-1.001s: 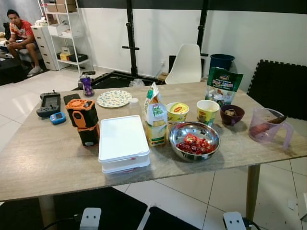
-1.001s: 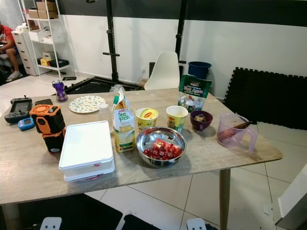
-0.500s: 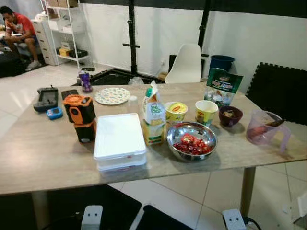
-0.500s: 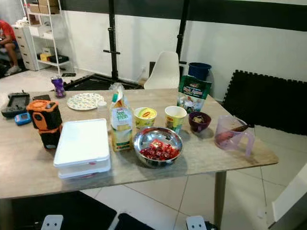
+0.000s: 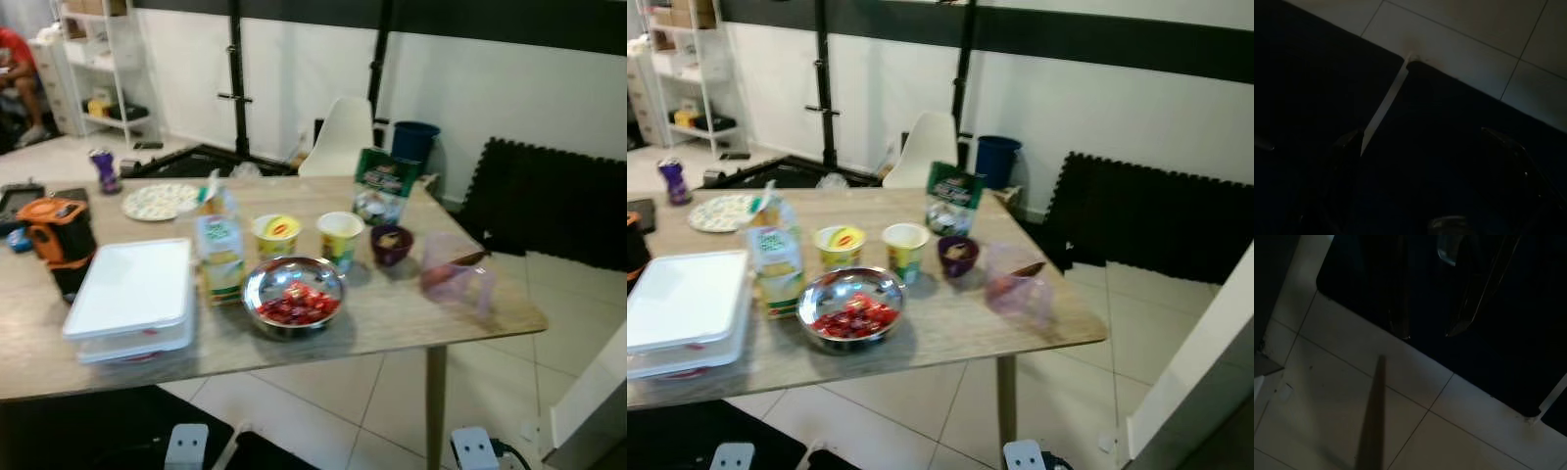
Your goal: Restocking fridge
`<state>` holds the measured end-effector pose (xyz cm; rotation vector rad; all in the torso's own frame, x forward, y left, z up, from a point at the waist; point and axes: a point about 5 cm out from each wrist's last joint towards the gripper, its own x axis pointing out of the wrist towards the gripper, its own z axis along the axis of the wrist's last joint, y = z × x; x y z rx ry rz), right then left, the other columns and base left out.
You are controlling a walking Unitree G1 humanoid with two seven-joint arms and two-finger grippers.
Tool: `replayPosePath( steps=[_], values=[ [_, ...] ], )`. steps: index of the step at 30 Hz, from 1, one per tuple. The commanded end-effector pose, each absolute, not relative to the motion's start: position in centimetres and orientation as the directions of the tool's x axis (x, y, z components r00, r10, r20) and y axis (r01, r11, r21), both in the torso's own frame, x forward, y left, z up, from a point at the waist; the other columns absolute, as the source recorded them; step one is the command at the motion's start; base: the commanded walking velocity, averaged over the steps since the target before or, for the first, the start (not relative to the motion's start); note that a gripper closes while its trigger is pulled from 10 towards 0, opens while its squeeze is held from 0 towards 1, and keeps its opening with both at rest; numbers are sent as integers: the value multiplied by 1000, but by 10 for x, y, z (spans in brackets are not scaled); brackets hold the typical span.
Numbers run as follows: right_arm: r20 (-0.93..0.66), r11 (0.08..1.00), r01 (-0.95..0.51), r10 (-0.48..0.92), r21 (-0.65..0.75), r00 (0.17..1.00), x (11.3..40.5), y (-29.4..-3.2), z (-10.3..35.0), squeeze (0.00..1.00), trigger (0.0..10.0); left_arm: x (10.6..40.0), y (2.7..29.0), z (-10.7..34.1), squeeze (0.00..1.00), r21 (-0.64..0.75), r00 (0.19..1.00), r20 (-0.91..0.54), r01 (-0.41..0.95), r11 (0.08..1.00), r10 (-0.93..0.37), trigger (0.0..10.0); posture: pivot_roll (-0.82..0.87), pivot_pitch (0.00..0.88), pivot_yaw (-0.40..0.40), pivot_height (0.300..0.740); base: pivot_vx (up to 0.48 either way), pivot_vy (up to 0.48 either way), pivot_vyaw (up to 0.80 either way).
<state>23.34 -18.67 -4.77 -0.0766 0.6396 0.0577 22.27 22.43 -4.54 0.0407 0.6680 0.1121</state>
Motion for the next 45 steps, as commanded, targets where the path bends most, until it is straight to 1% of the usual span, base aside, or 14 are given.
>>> replayPosePath(
  steps=[1,24,34,36,38,45],
  values=[
    [-622,995,-70,12,-69,783,226,-195,-52,0,10000,216,224,-50,0,78,767,-629,-100,992,127,10000,-57,68,-44,740,0,0,0],
    [-617,991,-106,33,-81,786,231,-196,-48,0,10000,208,216,-56,0,40,761,-638,-114,993,113,10000,-65,56,-78,740,0,0,0],
    [-615,990,-114,37,-86,787,233,-197,-47,0,10000,206,214,-58,0,13,751,-653,-125,992,103,10000,-64,59,-86,740,0,464,0],
    [-616,989,-117,39,-87,787,233,-197,-47,0,10000,204,211,-60,0,25,737,-671,-84,996,79,10000,-64,61,-86,740,0,0,0],
    [-617,989,-117,39,-87,786,233,-197,-47,0,10000,204,210,-61,0,34,734,-675,-70,997,75,10000,-64,61,-86,740,0,0,0],
    [-623,990,-119,44,-79,781,232,-196,-48,0,10000,208,212,-58,0,44,741,-667,-67,997,79,10000,-65,62,-80,740,0,0,0]
  ],
)
